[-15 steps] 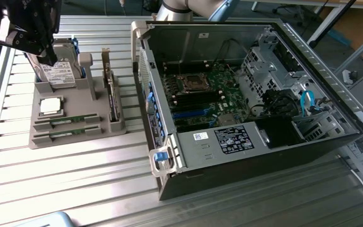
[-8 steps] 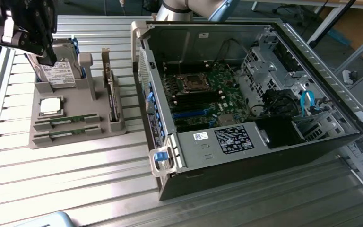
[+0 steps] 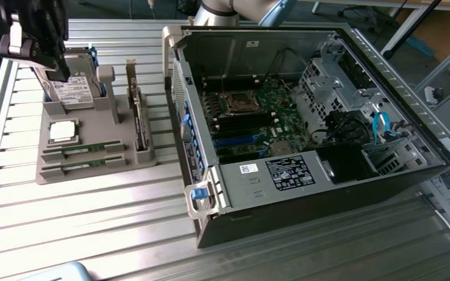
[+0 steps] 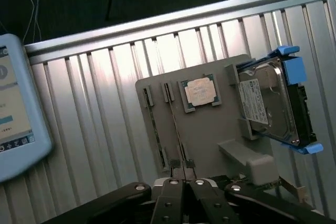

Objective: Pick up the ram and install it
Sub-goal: 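Pick up the ram and move it above insertion slot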

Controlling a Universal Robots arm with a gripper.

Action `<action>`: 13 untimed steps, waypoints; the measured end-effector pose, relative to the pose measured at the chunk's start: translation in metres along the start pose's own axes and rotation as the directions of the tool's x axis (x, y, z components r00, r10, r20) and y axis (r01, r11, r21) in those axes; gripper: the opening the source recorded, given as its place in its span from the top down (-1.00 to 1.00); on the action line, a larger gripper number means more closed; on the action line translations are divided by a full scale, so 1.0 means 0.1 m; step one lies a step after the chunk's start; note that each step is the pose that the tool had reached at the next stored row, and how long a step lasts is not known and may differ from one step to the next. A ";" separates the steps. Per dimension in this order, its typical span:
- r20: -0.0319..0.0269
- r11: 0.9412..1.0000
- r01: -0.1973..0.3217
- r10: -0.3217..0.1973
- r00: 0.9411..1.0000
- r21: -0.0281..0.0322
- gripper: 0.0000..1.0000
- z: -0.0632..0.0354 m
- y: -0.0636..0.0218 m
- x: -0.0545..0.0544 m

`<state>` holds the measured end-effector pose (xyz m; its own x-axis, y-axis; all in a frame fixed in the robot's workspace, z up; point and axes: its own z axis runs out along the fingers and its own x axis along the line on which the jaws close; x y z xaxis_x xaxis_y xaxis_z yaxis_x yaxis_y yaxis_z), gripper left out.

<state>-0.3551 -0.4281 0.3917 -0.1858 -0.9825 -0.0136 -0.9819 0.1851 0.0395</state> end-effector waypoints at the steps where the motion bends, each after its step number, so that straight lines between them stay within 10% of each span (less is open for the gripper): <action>1: -0.001 1.000 0.016 -0.016 1.000 0.000 0.79 0.000 0.000 0.00; 13: -0.008 0.973 0.229 -0.229 0.973 -0.001 0.79 0.008 0.000 0.00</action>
<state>-0.3551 -0.4281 0.3909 0.0445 -0.9989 -0.0139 -0.9983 -0.0450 0.0368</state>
